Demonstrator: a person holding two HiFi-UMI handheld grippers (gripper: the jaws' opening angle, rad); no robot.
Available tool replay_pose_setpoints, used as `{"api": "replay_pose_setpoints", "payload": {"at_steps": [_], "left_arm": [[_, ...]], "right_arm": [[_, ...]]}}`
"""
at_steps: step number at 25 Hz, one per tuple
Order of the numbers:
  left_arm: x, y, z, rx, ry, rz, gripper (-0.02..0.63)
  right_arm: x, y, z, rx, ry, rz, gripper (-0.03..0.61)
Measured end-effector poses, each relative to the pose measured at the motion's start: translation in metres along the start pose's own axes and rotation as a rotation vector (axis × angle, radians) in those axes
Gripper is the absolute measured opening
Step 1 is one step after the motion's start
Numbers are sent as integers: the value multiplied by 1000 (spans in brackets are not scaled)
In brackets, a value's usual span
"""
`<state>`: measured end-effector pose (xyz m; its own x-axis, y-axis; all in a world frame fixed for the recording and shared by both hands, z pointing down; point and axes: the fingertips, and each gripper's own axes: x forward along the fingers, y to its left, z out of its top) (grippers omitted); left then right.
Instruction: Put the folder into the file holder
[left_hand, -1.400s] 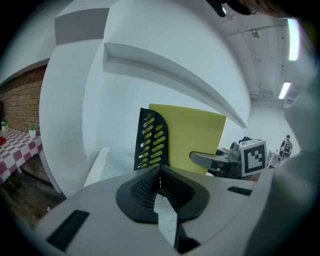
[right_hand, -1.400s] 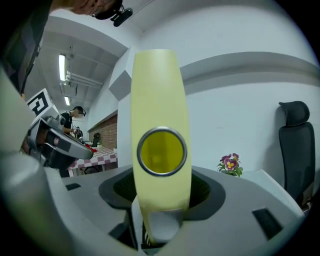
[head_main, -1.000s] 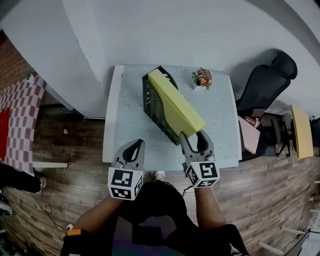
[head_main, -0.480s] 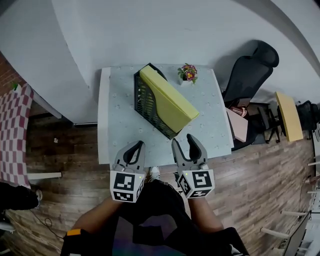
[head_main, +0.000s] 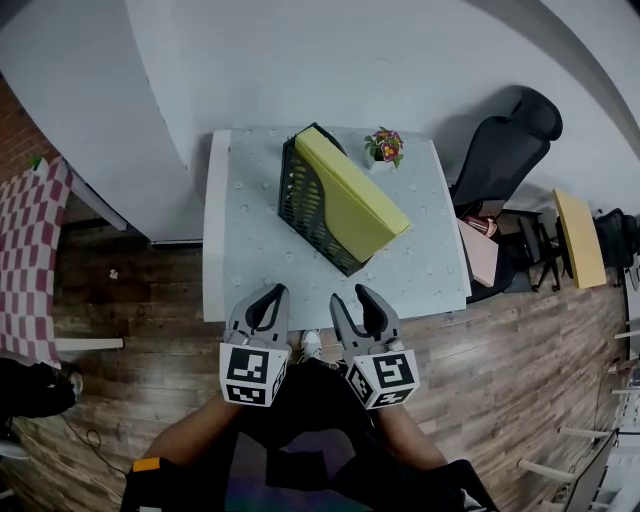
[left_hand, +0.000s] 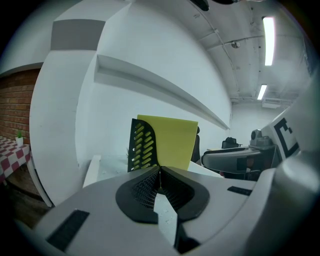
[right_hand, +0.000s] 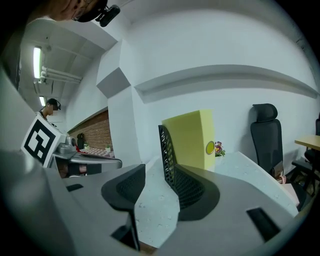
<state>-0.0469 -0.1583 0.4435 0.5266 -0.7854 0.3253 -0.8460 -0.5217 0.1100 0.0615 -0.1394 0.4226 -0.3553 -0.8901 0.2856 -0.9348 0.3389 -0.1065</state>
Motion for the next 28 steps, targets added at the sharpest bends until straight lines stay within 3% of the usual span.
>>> {"api": "replay_pose_setpoints", "payload": {"at_steps": [6, 28], "left_arm": [[-3, 5, 0, -4, -4, 11, 15], [2, 3, 2, 1, 0, 14, 15]], "right_arm": [[5, 15, 0, -16, 8, 55, 193], [10, 5, -2, -14, 29, 39, 193]]}}
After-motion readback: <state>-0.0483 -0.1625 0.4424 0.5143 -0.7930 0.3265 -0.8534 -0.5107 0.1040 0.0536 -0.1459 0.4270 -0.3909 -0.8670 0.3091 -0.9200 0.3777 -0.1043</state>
